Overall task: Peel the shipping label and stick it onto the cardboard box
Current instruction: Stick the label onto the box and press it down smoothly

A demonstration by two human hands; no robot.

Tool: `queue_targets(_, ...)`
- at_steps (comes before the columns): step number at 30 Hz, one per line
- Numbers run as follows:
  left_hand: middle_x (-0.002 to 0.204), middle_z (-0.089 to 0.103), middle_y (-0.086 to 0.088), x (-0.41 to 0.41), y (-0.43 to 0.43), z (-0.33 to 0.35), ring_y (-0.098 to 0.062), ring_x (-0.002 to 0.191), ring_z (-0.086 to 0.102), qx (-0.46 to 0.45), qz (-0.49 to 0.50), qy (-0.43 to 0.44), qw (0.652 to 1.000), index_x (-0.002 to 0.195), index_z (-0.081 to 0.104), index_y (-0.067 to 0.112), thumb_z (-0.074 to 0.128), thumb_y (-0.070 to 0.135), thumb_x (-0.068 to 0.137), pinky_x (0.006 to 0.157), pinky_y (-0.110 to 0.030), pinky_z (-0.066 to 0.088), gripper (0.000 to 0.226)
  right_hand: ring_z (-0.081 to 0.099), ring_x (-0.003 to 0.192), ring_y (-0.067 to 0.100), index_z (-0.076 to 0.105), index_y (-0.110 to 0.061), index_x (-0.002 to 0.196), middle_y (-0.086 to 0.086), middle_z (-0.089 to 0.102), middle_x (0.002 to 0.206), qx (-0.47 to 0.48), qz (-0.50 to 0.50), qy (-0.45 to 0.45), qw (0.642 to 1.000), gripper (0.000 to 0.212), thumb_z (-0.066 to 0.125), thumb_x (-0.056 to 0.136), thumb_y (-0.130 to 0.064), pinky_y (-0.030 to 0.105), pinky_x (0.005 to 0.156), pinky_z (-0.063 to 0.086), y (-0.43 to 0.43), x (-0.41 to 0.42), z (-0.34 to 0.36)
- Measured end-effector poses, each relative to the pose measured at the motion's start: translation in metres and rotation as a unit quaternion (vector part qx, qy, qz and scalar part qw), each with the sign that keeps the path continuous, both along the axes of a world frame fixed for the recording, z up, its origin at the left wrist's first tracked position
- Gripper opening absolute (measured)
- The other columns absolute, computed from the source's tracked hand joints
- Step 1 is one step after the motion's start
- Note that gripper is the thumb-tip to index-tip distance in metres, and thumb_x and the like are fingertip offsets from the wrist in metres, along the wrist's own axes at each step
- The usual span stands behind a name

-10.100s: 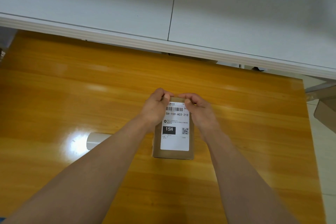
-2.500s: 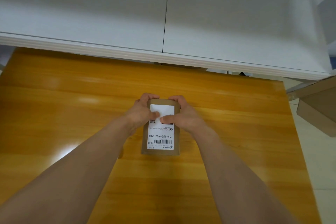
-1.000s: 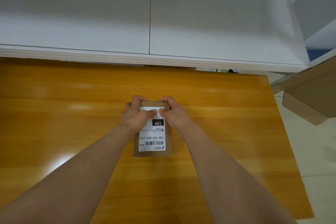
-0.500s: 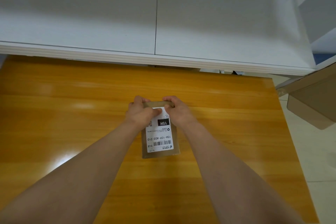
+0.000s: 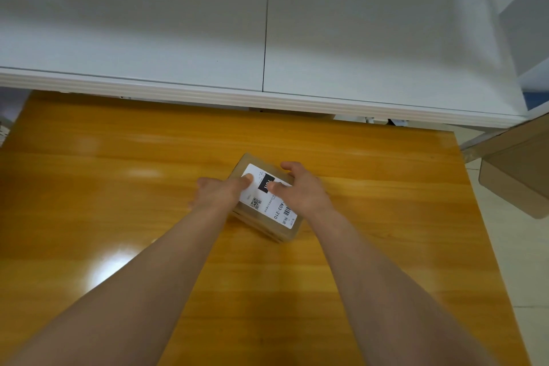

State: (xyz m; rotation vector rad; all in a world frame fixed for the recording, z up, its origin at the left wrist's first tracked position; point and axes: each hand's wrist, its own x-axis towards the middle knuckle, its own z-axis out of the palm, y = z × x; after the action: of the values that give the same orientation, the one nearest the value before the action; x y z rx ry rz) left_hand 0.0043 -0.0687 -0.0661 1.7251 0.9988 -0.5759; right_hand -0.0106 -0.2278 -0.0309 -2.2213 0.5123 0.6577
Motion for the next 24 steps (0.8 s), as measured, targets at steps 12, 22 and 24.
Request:
queue_targets(12,0.144,0.033,0.004,0.012,0.014,0.017,-0.029,0.131,0.034,-0.017,-0.379,-0.149,0.913,0.147,0.025,0.051,0.089,0.018,0.05,0.1,-0.054,0.048,0.121,0.04,0.132,0.025,0.048,-0.045,0.133,-0.005,0.058,0.126,0.003,0.03,-0.009,0.999,0.078,0.083,0.064,-0.054,0.053,0.104,0.043,-0.003,0.001,-0.005)
queue_targets(22,0.127,0.042,-0.007,0.018,0.012,0.009,-0.028,0.112,0.052,-0.117,-0.284,-0.143,0.941,0.119,0.05,0.037,0.08,0.0,0.071,0.072,-0.029,0.049,0.068,0.062,0.111,0.021,0.055,-0.063,0.081,-0.02,0.068,0.097,0.031,-0.028,0.003,0.999,0.057,0.072,0.027,-0.059,0.052,0.096,0.05,0.003,0.007,-0.017)
queue_targets(24,0.128,0.046,-0.01,0.02,0.01,0.008,-0.032,0.111,0.056,-0.131,-0.266,-0.143,0.944,0.108,0.051,0.039,0.079,0.002,0.072,0.069,-0.032,0.051,0.059,0.063,0.11,0.022,0.053,-0.068,0.081,-0.017,0.07,0.095,0.04,-0.036,-0.004,0.999,0.057,0.071,0.028,-0.059,0.054,0.095,0.05,0.004,0.007,-0.019)
